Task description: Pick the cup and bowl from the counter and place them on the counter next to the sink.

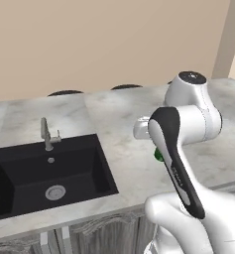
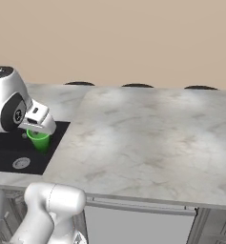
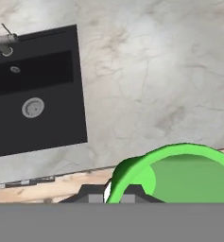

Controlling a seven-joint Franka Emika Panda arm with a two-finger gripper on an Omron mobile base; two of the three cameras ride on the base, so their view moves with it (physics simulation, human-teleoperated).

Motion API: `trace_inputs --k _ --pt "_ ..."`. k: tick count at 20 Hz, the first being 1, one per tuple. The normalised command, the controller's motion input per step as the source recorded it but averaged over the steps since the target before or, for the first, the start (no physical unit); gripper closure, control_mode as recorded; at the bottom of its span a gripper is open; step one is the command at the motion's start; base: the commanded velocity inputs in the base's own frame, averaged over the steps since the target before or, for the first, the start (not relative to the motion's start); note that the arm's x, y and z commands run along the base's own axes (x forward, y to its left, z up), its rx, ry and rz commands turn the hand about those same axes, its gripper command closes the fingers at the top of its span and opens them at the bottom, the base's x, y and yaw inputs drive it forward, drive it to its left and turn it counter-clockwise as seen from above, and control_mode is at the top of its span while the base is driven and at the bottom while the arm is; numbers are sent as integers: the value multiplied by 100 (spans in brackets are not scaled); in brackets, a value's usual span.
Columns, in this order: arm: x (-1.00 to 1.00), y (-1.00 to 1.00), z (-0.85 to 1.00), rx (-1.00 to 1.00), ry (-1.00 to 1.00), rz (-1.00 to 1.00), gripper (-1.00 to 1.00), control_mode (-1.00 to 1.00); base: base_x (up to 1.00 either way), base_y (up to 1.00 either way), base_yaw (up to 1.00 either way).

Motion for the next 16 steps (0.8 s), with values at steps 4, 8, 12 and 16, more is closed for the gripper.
trace_inputs --k 4,8,12,16 --pt "18 -3 -30 0 6 0 100 -100 0 0 0" --pt "36 -1 -66 0 1 0 100 -100 0 0 0" --pt "25 0 -73 0 0 0 100 -100 0 0 0" --pt "21 0 -66 1 0 0 100 -100 0 0 0"
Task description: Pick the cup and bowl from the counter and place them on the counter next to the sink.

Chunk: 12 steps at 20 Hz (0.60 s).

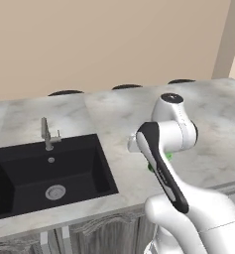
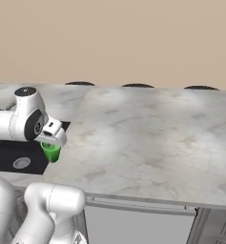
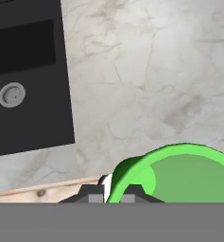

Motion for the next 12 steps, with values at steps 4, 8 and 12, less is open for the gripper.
trace_inputs --k 4,8,12 --pt "19 0 -66 0 0 0 100 -100 0 0 0" --pt "16 0 -55 0 0 0 100 -100 0 0 0" --pt "22 0 -50 0 0 0 100 -100 0 0 0"
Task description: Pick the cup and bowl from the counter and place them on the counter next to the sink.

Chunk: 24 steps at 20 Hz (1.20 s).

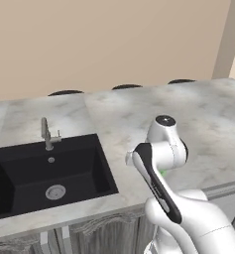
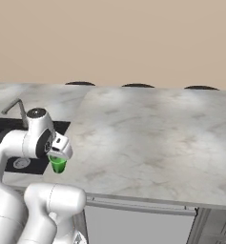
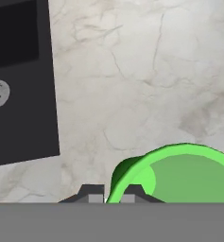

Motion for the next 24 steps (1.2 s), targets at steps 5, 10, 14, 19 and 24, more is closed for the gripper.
trace_inputs --k 5,10,14,19,24 --pt "25 0 -45 0 0 0 100 -100 0 0 0" --pt "22 0 -40 0 0 0 100 -100 0 0 0" --pt "21 0 -37 0 0 0 100 -100 0 0 0" --pt "10 0 -29 0 2 0 100 -100 0 0 0" --pt "0 0 0 0 2 0 100 -100 0 0 0"
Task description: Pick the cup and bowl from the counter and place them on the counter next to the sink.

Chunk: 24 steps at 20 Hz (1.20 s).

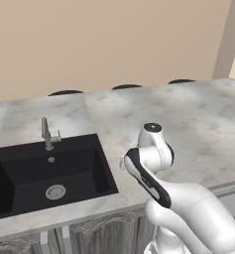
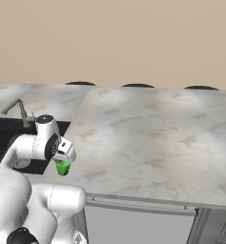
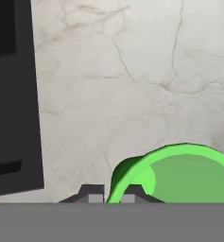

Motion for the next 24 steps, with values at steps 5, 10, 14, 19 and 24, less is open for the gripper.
trace_inputs --k 5,10,14,19,24 --pt "0 0 -3 0 0 0 -100 -100 0 0 0" --pt "0 0 -8 2 0 0 -100 -100 0 0 0" --pt "0 0 -8 2 0 0 -100 -100 0 0 0" --pt "0 0 4 5 0 0 -100 -100 0 0 0" --pt "0 1 27 10 0 0 -100 -100 0 0 0"
